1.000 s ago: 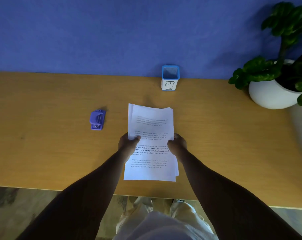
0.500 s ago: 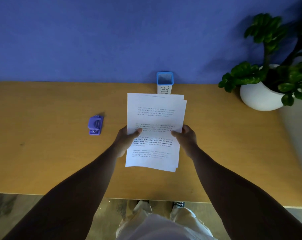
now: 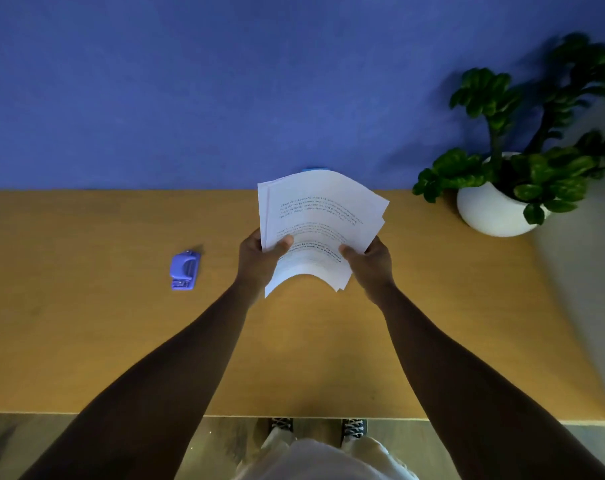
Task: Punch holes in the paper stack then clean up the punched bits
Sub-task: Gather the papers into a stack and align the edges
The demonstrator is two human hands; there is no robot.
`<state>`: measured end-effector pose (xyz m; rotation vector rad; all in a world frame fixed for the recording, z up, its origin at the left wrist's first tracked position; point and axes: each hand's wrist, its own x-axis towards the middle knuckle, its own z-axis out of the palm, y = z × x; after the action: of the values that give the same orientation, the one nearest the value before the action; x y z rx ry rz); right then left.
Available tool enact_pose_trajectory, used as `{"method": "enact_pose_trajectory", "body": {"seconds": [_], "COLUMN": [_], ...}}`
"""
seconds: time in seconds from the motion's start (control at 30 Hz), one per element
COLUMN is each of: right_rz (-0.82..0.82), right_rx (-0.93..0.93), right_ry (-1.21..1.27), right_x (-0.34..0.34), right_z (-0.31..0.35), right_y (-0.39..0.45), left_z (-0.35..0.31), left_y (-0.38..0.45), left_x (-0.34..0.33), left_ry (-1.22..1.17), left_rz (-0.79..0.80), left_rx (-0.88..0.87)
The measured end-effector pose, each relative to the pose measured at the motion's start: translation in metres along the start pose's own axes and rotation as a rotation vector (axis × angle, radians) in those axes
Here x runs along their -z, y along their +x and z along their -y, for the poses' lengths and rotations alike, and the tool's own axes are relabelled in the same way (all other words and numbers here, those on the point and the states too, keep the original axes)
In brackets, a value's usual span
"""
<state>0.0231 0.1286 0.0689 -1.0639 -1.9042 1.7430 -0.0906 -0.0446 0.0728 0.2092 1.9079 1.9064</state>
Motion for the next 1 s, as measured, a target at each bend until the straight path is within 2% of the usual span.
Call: {"method": "enact_pose_trajectory", "body": {"seconds": [0.1,0.3,0.43,0.6,1.0], "right_rz": [0.014,0.057,0.07,0.02,0.059], "right_rx": [0.013,0.027,0.02,0.073,0.054], "right_ry": [-0.081,-0.202,-0.233,-0.212,-0.283], "right_x": [0.002,0.008,0.009,0.007,0.017], "right_z": [-0.004,-0.014,-0.019,-0.015,-0.026], "right_y": [-0.003,-0.006,-0.006,-0.004,-0.003], "left_z": [0.003,0.014,0.018,0.019,0.031], "left_y": [-0.002,-0.005,-0.007,-0.008,-0.004], "left_x": [-0.001,0.007,0.008,0.009,0.013], "left_ry": [0.038,0.112,0.159,0.124,0.193], "left_rz": [-0.014,0.013,0.004,-0.005,-0.018], "left_rx": [-0.026,0.03,0.075,0.05,0.069]}}
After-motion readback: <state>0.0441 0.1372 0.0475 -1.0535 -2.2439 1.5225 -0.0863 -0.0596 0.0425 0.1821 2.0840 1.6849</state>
